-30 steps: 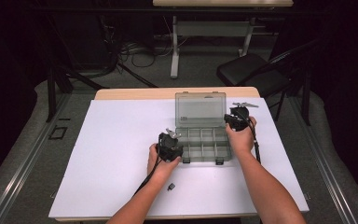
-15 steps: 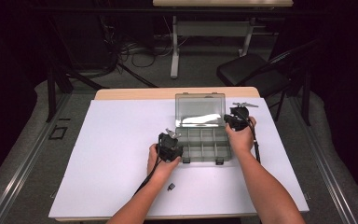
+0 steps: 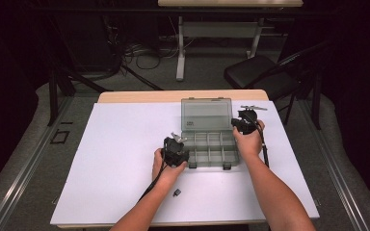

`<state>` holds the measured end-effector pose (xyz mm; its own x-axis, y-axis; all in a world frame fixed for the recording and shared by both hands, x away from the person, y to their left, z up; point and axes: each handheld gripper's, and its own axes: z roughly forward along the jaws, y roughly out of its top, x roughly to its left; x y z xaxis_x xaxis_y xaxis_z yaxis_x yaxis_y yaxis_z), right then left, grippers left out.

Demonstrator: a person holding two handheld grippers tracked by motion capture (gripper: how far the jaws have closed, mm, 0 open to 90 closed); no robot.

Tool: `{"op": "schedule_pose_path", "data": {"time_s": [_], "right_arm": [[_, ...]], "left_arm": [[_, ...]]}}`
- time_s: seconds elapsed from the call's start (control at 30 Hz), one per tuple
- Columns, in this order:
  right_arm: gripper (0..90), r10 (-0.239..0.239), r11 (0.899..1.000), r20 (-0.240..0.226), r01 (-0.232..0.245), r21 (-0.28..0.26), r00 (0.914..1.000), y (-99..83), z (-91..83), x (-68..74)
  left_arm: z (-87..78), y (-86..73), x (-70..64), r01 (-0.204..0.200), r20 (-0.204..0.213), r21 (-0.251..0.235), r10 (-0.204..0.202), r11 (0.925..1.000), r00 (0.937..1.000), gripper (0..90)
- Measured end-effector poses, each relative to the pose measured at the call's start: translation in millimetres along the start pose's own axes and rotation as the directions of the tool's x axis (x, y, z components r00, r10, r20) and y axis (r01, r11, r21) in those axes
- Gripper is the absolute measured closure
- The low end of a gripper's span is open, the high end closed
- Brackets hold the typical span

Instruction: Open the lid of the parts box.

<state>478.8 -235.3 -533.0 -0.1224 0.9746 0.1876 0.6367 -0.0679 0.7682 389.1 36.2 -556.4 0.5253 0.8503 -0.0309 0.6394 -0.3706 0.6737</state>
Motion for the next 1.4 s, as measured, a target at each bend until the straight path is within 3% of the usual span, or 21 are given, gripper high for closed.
{"op": "schedule_pose_path", "data": {"time_s": [0.47,0.97,1.03,1.17,1.4], "right_arm": [[89.0,0.027,0.999,-0.001,-0.027,0.029,0.9996,-1.7,5.8,-1.7],[88.5,0.006,0.999,0.007,-0.006,0.033,1.0000,-3.0,7.9,-1.4],[88.1,0.004,1.000,0.001,-0.004,0.031,1.0000,-3.1,7.7,-2.0],[84.5,-0.015,1.000,0.004,0.015,0.022,0.9999,-2.8,6.4,-1.2],[76.6,-0.034,0.999,0.001,0.034,-0.002,0.9994,-1.1,0.1,-2.4]], "left_arm": [[0.0,-0.1,0.2,0.004,-0.001,0.000,-0.004,1.0000,1.0000,62.8],[-1.1,-0.7,-0.5,0.005,0.000,0.003,-0.005,1.0000,1.0000,62.8],[-0.2,-1.7,-1.6,0.003,-0.012,-0.013,-0.003,0.9999,0.9999,62.8],[-0.4,-2.1,-1.7,-0.001,-0.018,-0.016,0.001,0.9999,0.9998,61.9],[-3.0,-2.7,1.6,0.022,0.011,-0.014,-0.022,0.9997,0.9997,55.9]]}}
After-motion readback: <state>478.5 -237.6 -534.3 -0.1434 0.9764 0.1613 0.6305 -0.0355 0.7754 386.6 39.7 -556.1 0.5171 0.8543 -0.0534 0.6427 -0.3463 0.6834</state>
